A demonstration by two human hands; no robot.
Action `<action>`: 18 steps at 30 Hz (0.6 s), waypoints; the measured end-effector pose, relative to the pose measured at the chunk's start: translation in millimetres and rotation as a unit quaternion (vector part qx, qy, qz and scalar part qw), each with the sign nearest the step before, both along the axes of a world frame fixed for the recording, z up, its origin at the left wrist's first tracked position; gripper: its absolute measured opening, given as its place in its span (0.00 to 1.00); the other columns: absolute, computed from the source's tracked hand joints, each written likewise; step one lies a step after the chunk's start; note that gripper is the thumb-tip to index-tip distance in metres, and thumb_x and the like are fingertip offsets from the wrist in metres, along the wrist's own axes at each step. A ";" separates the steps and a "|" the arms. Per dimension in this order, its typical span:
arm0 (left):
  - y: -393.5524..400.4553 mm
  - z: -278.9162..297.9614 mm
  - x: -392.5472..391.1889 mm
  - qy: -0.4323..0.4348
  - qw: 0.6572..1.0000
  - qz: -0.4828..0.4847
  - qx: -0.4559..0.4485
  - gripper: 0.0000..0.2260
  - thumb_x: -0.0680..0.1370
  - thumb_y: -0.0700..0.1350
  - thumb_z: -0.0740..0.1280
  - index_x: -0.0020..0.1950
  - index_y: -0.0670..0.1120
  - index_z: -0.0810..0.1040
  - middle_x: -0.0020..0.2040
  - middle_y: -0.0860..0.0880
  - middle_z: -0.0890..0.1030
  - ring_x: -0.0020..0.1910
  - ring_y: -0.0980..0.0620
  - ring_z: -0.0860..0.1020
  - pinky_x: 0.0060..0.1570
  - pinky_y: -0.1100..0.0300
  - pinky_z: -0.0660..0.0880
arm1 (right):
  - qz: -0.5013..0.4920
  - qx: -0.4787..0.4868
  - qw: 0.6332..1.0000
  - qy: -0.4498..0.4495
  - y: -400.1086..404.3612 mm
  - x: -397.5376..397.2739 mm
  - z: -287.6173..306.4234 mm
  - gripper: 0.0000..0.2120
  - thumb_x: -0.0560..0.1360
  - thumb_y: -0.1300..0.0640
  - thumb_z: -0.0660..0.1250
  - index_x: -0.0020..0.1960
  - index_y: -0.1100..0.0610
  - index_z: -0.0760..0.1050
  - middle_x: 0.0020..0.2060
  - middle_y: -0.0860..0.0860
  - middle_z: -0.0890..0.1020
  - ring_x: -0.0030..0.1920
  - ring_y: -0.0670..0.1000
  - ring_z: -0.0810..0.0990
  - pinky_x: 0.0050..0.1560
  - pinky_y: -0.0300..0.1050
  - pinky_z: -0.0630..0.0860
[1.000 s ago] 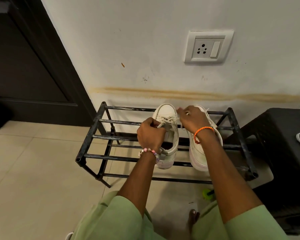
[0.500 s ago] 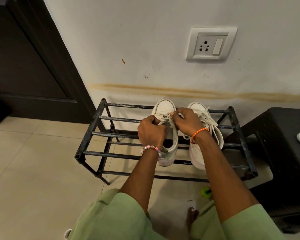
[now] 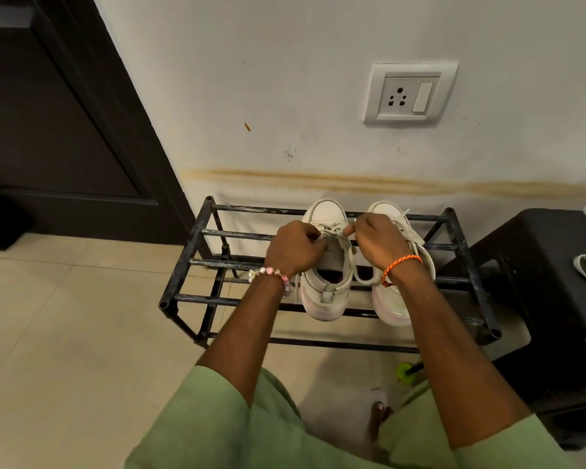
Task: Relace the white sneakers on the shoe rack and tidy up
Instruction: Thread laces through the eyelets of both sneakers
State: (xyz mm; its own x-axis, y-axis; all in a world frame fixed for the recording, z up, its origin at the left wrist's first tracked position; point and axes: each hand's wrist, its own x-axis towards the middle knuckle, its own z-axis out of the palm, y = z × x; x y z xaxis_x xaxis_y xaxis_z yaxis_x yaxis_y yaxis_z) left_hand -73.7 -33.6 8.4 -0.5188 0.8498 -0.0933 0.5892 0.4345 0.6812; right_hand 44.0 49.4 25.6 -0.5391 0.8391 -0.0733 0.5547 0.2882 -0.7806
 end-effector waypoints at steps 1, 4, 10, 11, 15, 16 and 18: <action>-0.2 -0.3 -3.3 -0.016 1.000 -0.010 -0.004 0.13 0.77 0.49 0.66 0.55 0.42 0.82 0.50 0.44 0.83 0.49 0.47 0.79 0.48 0.55 0.76 | 0.003 -0.005 1.000 -0.002 -2.4 -1.7 -2.0 0.15 0.78 0.63 0.54 0.47 0.69 0.78 0.36 0.58 0.77 0.32 0.48 0.71 0.30 0.37 0.66; -1.9 -6.5 -13.1 -0.123 0.992 0.018 0.013 0.12 0.75 0.46 0.70 0.56 0.42 0.82 0.50 0.44 0.83 0.48 0.48 0.81 0.49 0.52 0.80 | -0.009 0.025 1.000 0.008 -5.7 -4.8 -12.3 0.12 0.79 0.64 0.57 0.49 0.63 0.79 0.42 0.55 0.80 0.40 0.49 0.76 0.40 0.37 0.68; -4.1 -8.8 -26.6 -0.356 0.932 0.060 0.020 0.10 0.75 0.39 0.70 0.55 0.40 0.81 0.48 0.44 0.83 0.44 0.48 0.81 0.42 0.56 0.81 | -0.048 0.139 0.989 -0.005 -2.9 -8.0 -27.7 0.08 0.76 0.64 0.65 0.52 0.62 0.81 0.51 0.60 0.79 0.51 0.56 0.78 0.49 0.35 0.66; -4.0 -8.8 -29.4 -0.372 0.926 0.058 0.016 0.10 0.75 0.39 0.70 0.55 0.40 0.81 0.48 0.44 0.83 0.44 0.48 0.81 0.41 0.57 0.81 | -0.043 0.142 0.989 -0.008 -2.2 -10.4 -30.0 0.08 0.76 0.64 0.65 0.52 0.62 0.81 0.51 0.60 0.79 0.52 0.56 0.77 0.50 0.36 0.66; -2.8 -12.0 -41.1 -0.411 0.910 0.044 -0.011 0.09 0.75 0.40 0.69 0.55 0.43 0.81 0.49 0.46 0.83 0.47 0.47 0.81 0.45 0.56 0.80 | -0.029 0.160 0.986 -0.021 0.2 -19.8 -32.0 0.08 0.76 0.63 0.64 0.52 0.61 0.80 0.51 0.59 0.78 0.52 0.57 0.76 0.52 0.43 0.69; -2.7 -13.1 -43.3 -0.423 0.905 0.044 -0.018 0.08 0.76 0.40 0.69 0.54 0.43 0.81 0.50 0.46 0.82 0.48 0.47 0.80 0.46 0.55 0.80 | -0.027 0.162 0.986 -0.022 0.9 -22.1 -31.3 0.08 0.76 0.62 0.64 0.52 0.60 0.80 0.51 0.59 0.78 0.52 0.57 0.77 0.52 0.43 0.69; -1.6 -15.1 -47.1 -0.444 0.894 0.046 -0.030 0.06 0.76 0.39 0.68 0.51 0.45 0.81 0.49 0.46 0.82 0.50 0.46 0.80 0.49 0.54 0.79 | -0.019 0.162 0.986 -0.027 2.1 -26.4 -30.9 0.08 0.76 0.62 0.65 0.50 0.59 0.81 0.49 0.59 0.79 0.51 0.57 0.77 0.50 0.42 0.69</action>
State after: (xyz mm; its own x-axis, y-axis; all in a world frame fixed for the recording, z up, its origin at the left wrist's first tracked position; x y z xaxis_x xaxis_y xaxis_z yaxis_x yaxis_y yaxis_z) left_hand -120.8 -35.2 -6.7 -0.2839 0.7869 -0.5478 -0.2131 0.5053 0.8362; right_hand 17.6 51.5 -5.3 -0.5088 0.8430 0.1744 0.6088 0.4956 -0.6195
